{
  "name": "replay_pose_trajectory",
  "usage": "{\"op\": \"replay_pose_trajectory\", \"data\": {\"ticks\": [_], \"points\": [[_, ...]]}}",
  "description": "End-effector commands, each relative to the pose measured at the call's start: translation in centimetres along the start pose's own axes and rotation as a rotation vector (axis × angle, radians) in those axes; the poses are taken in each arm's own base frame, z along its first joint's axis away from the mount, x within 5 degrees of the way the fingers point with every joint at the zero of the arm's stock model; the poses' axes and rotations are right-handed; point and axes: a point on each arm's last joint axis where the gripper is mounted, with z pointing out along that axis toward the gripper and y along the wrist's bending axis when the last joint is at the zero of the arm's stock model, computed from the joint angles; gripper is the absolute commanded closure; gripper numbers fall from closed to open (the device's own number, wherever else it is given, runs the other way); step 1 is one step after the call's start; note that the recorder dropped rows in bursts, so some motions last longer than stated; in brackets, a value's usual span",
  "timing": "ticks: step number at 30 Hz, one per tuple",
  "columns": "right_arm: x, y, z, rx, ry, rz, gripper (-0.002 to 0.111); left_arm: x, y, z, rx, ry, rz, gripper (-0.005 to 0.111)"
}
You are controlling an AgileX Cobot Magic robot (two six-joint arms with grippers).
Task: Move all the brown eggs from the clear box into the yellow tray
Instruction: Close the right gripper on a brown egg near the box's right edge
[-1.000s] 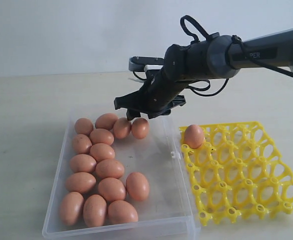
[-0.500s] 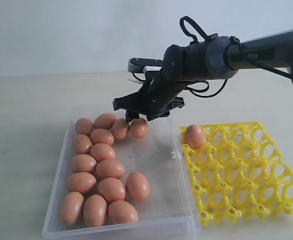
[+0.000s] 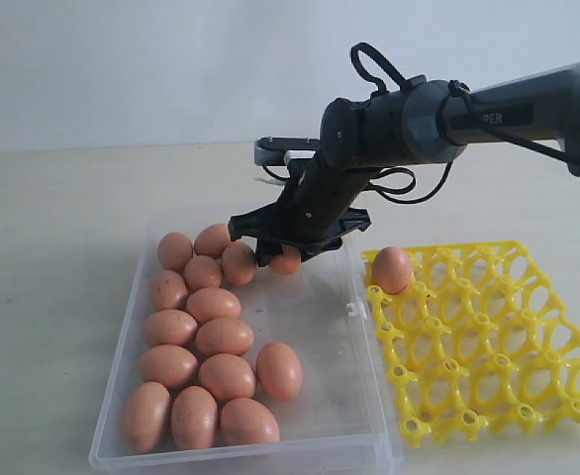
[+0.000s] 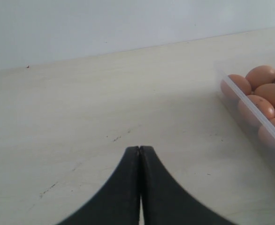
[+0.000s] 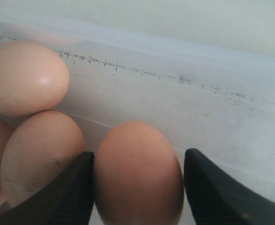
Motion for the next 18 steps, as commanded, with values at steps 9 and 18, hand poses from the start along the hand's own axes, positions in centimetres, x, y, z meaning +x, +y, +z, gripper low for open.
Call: {"op": "replay_pose_trajectory", "data": {"ticks": [9,18], "points": [[-1.1,0.0,-0.8,0.006,-0.071,-0.054,0.053,-0.3,0.0,0.0,0.004,-0.017,-0.005,0.107],[-0.9,-0.2,0.4,0.001,-0.073,-0.036,0.053,-0.3,0.0,0.0,0.004,-0.017,-0.005,0.107]]}}
